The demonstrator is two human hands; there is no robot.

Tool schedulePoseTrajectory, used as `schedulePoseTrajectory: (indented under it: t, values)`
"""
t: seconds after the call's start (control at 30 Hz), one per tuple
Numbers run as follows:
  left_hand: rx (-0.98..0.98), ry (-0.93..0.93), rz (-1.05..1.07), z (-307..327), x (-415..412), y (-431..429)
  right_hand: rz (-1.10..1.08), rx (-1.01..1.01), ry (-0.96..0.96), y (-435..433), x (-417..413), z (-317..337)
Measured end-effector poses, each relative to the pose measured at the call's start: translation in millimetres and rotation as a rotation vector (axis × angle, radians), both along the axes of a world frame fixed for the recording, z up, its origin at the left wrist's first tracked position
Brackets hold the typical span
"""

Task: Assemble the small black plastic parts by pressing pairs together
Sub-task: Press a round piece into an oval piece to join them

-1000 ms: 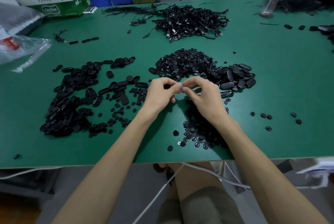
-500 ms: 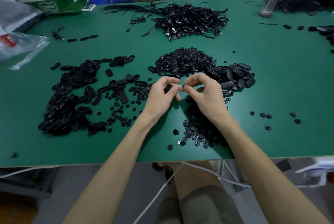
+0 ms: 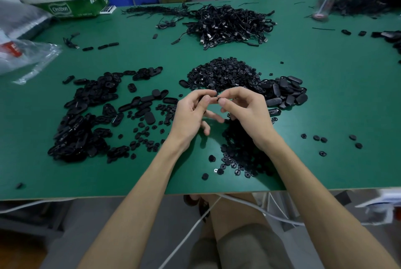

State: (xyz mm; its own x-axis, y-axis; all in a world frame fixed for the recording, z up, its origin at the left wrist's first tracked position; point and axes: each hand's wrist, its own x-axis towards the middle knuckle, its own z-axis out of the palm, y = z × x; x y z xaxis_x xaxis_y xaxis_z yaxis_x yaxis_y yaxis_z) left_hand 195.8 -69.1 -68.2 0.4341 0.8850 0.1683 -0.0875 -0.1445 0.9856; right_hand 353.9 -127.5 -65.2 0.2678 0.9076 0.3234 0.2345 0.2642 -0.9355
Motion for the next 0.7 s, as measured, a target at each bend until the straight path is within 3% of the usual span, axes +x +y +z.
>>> schedulePoseTrajectory:
  t: [0.23, 0.4, 0.7]
  values:
    - [0.137, 0.218, 0.030, -2.4, 4.9, 1.0, 0.076, -0.022, 0.237, 0.3, 0.2, -0.4]
    - [0.156, 0.335, -0.028, 3.7, 2.0, -1.6, 0.039, -0.064, 0.199, 2.9, 1.0, -3.3]
    - [0.141, 0.320, -0.053, 4.8, -0.9, 0.3, 0.022, -0.046, 0.070, 0.5, -0.5, -0.3]
